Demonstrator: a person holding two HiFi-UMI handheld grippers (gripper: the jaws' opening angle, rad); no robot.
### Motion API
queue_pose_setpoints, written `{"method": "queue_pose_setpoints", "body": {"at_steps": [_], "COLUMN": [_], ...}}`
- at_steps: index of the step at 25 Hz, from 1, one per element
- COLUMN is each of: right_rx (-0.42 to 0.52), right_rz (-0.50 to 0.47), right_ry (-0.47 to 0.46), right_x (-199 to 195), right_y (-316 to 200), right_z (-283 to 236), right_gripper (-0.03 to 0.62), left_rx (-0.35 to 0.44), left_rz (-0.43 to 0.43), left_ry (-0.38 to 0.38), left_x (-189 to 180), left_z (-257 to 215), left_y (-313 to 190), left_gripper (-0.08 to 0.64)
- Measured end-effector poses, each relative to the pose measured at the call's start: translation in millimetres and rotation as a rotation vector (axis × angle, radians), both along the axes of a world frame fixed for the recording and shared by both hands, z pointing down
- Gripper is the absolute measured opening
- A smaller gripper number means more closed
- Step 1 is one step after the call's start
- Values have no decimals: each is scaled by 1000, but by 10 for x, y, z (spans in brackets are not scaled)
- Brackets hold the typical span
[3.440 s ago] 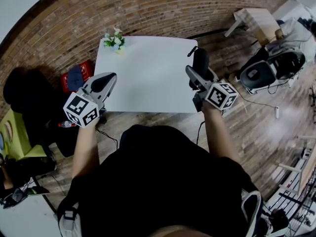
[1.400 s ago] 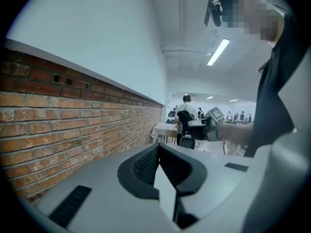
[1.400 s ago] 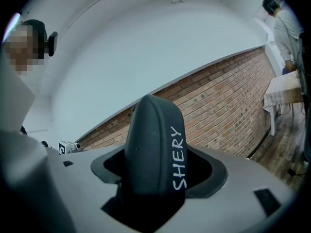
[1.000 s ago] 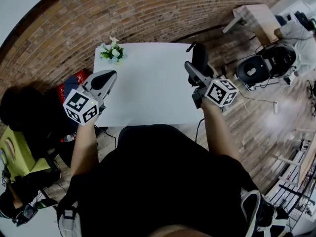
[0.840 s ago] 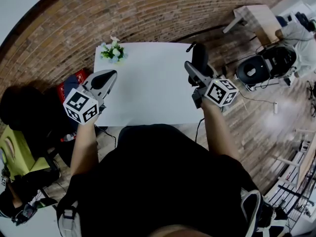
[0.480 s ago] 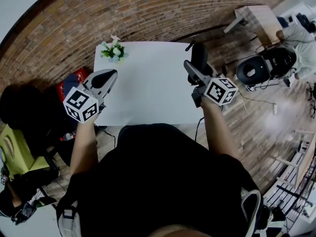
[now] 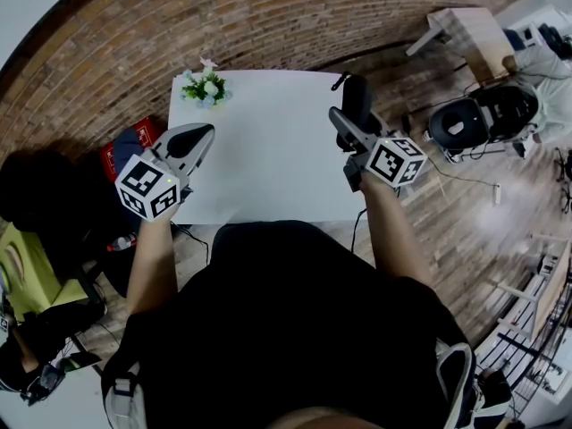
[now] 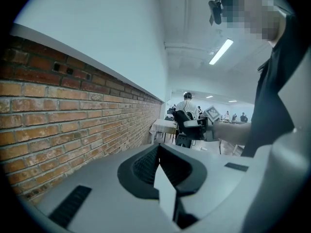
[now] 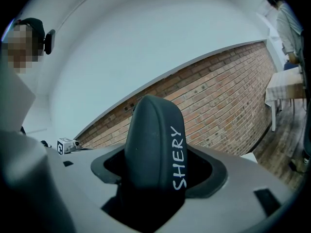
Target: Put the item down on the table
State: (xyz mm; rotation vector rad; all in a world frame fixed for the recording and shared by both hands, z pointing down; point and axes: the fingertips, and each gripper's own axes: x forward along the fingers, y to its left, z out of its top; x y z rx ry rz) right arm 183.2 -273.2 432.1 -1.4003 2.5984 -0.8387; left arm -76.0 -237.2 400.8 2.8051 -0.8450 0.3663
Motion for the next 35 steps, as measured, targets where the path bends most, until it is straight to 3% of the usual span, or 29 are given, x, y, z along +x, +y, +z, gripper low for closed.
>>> {"method": "queue_pose_setpoints", "body": {"at_steps": [35], "right_rx": [-211], "right_rz": [-154], "right_ry": [94], "right_x": [-817], "right_y": [290], "right_z": [1131], "right_gripper": [342], "left_rx": [-20], "left_rz": [-18], "left_ry": [15], "left_x": [-224], "left_z": [136], "left_y": [76], "left_gripper": [11]}}
